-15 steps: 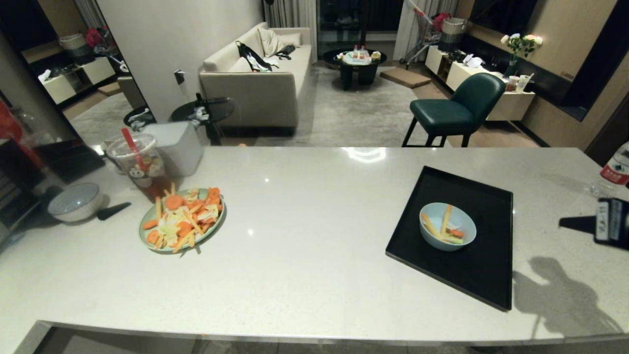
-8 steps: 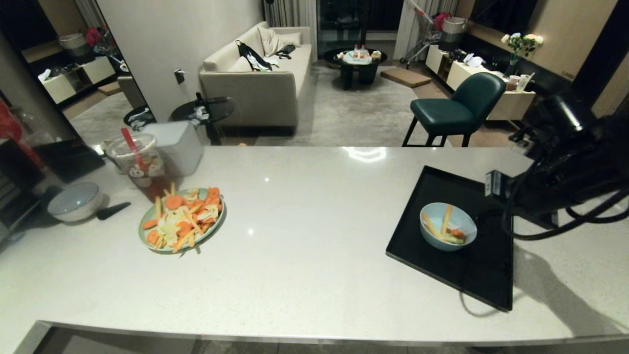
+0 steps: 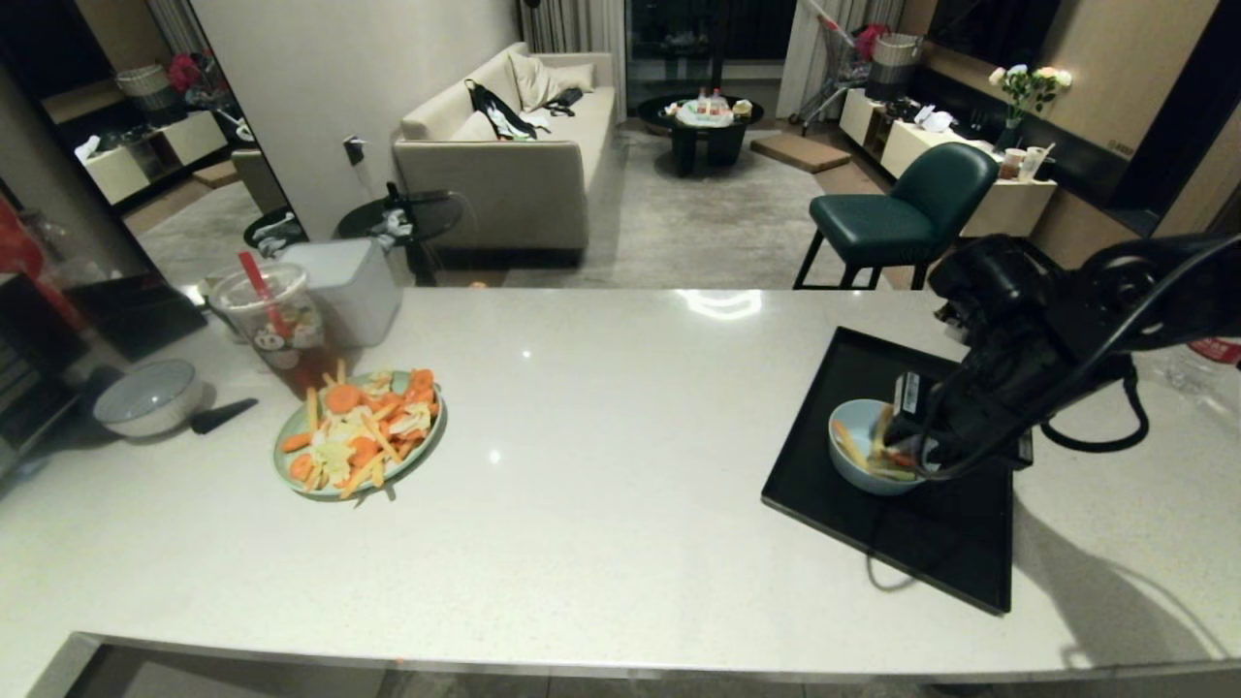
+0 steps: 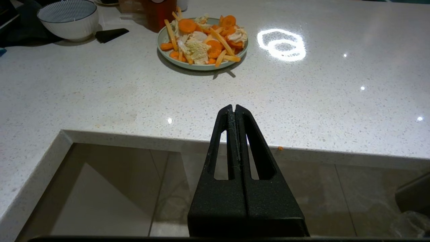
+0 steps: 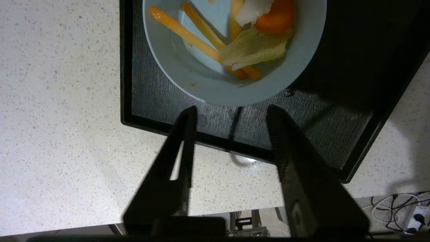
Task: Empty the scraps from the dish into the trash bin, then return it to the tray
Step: Pick up the bowl with leftover food
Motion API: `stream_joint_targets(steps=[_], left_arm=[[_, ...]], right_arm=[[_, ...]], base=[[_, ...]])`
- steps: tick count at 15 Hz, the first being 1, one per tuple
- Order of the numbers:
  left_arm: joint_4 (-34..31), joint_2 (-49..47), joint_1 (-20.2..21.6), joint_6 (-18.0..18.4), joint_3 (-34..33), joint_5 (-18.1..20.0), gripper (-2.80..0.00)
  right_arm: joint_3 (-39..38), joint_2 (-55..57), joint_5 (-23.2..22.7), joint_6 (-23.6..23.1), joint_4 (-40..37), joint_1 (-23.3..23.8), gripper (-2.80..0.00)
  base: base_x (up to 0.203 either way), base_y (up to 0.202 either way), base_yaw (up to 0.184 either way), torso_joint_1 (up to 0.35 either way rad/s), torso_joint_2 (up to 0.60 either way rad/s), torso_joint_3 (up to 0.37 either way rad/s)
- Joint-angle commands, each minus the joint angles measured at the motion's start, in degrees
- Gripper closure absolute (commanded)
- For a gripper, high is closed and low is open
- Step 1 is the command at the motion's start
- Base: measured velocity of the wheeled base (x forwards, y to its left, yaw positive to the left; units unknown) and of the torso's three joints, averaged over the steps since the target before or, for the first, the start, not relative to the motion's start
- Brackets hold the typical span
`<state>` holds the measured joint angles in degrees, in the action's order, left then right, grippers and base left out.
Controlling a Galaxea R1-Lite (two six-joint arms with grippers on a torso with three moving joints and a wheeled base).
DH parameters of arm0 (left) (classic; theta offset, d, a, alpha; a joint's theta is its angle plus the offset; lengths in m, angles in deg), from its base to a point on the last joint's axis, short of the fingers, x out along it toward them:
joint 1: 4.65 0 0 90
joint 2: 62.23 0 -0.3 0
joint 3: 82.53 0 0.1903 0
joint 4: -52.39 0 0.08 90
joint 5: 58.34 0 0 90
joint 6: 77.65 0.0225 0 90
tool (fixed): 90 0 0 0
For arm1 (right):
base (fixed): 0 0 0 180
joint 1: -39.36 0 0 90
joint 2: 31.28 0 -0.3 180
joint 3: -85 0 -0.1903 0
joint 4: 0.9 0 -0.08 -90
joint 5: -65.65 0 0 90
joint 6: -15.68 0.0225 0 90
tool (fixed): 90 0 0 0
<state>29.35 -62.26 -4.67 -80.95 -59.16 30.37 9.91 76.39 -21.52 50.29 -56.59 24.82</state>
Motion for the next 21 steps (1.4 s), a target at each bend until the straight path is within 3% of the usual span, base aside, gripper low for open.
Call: stream_joint_targets(steps=[1, 7, 11, 21], left_arm=[[0.0, -0.1, 0.0, 0.0, 0.0, 0.0, 0.0], [0.0, 0.0, 0.0, 0.0, 0.0, 0.0, 0.0], [0.0, 0.0, 0.0, 0.0, 0.0, 0.0, 0.0], [0.0, 0.0, 0.0, 0.0, 0.0, -0.1, 0.0]], right_arm=[[0.6, -0.2, 0.0, 0.9, -0.2, 0.0, -2.8], [2.0, -1.6, -0.1, 0.8, -0.8, 3.9, -2.8], [1.4, -0.8, -0.2, -2.5, -0.8, 8.7, -2.8], [-2.5, 4.3, 0.0, -2.6, 2.5, 8.9, -2.8]], base=[[0.0, 0.0, 0.0, 0.0, 0.0, 0.0], [0.0, 0.0, 0.0, 0.0, 0.0, 0.0], [0.0, 0.0, 0.0, 0.0, 0.0, 0.0], [0.0, 0.0, 0.0, 0.0, 0.0, 0.0]])
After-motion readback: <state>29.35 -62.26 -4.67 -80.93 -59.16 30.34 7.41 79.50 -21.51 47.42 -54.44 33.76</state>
